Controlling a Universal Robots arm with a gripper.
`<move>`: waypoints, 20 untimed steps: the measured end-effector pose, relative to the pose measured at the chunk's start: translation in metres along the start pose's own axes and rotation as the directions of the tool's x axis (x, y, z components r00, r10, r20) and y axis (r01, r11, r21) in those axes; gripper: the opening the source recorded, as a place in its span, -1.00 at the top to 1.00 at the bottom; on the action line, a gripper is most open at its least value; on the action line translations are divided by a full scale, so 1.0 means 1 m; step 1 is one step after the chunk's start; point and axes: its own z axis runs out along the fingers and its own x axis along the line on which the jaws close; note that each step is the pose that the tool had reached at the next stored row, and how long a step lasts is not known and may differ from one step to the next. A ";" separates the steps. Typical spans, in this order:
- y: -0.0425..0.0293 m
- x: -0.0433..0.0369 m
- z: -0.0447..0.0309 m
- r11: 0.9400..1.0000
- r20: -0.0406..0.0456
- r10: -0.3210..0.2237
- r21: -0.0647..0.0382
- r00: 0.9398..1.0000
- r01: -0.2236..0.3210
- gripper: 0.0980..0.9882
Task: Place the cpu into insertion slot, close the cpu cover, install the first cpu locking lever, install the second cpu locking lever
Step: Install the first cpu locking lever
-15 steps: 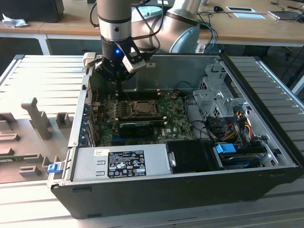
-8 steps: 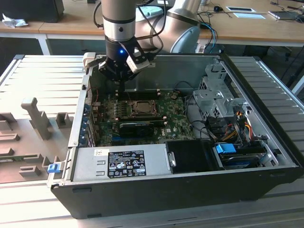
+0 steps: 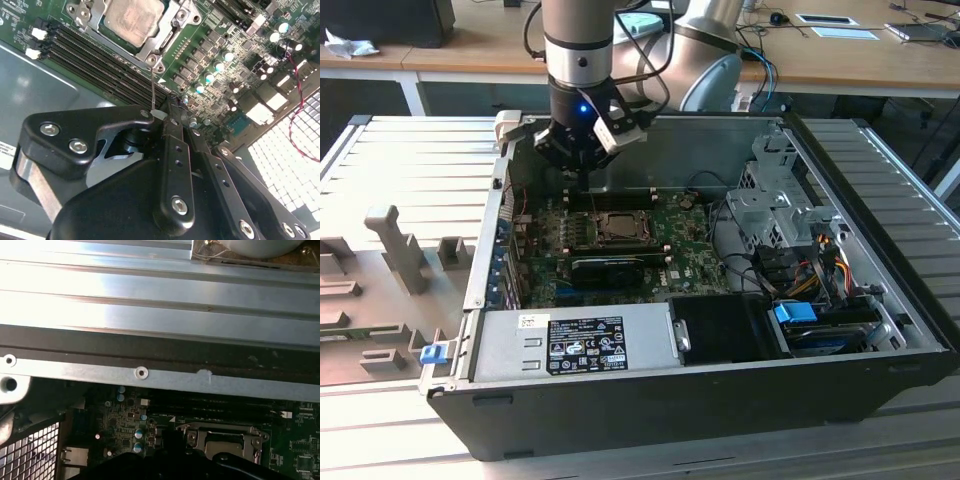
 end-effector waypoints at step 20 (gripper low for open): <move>-0.0017 -0.0207 0.0001 1.000 0.000 0.000 0.000 1.000 0.000 0.98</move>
